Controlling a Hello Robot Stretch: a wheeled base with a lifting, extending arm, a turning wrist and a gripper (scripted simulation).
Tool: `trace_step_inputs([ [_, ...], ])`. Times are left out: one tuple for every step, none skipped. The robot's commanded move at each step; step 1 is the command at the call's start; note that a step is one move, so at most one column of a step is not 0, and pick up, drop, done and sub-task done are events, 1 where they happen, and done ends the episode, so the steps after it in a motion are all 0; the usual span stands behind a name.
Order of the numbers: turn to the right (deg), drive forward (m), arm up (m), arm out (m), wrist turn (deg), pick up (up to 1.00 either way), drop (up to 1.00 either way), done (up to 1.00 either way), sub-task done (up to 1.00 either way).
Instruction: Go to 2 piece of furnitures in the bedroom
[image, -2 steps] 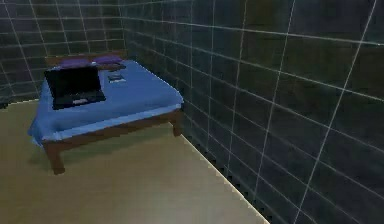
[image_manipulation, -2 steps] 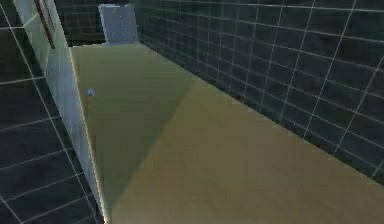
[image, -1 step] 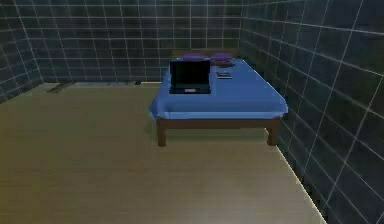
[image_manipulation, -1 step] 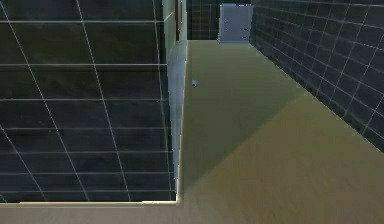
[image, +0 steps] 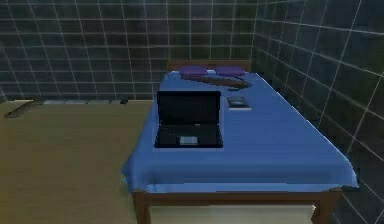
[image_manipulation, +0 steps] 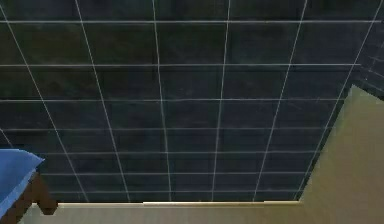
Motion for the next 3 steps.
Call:
trace_step_inputs([
  [0.0,0.35,0.00,0.00,0.0,0.00,0.00,0.00,0.00],
  [0.0,0.00,0.00,0.00,0.0,0.00,0.00,0.00,1.00],
  [45.0,0.00,0.00,0.00,0.0,0.00,0.00,0.00,0.00],
])
